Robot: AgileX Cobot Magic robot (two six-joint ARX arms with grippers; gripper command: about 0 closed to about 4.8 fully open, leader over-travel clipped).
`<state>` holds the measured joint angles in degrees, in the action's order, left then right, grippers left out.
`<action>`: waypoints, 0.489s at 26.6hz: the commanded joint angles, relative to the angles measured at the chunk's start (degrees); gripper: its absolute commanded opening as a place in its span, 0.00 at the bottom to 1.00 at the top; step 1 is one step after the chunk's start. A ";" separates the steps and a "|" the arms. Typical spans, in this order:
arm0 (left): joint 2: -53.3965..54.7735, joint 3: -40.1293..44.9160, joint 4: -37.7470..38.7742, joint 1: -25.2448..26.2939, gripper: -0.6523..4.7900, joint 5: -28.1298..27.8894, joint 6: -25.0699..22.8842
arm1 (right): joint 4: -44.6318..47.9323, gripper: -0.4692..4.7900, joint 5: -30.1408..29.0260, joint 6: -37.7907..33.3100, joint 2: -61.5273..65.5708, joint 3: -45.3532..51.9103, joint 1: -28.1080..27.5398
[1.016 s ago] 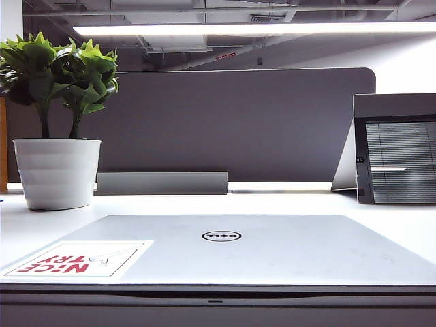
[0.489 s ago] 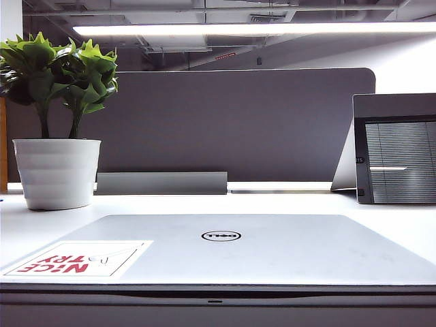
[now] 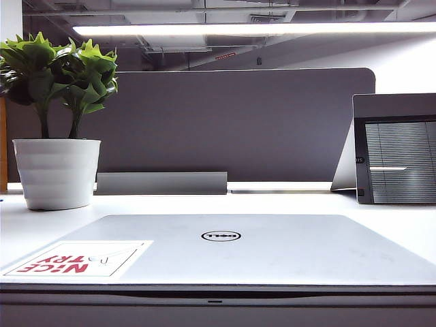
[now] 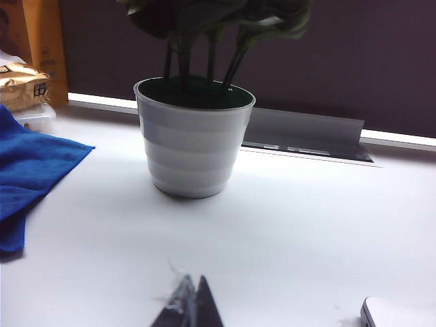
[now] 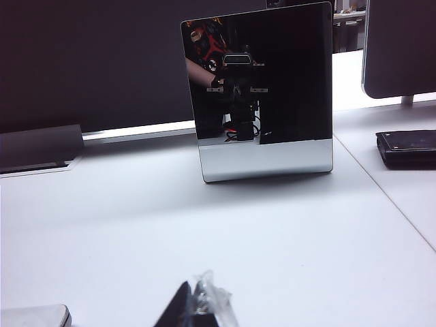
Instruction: Close the laptop lid.
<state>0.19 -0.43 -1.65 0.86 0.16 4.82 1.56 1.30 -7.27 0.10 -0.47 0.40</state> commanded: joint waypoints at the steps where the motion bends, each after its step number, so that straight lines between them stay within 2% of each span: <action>1: 0.04 -0.07 -0.59 0.02 0.11 -0.07 0.11 | 2.05 0.08 -0.20 0.02 0.00 0.07 0.04; 4: 0.04 -0.07 -0.59 0.02 0.11 -0.07 0.11 | 2.12 0.08 -0.70 0.42 0.00 0.07 0.09; 9: 0.04 -0.07 -0.57 0.02 0.11 -0.07 0.11 | 2.10 0.08 -5.73 2.97 0.00 0.07 0.09; 13: 0.04 -0.07 -0.59 0.02 0.11 -0.07 0.11 | 2.12 0.08 -5.95 2.97 0.00 0.07 0.09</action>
<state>0.19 -0.43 -1.65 0.86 0.16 4.80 2.68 -4.36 -4.54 0.10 -0.47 0.40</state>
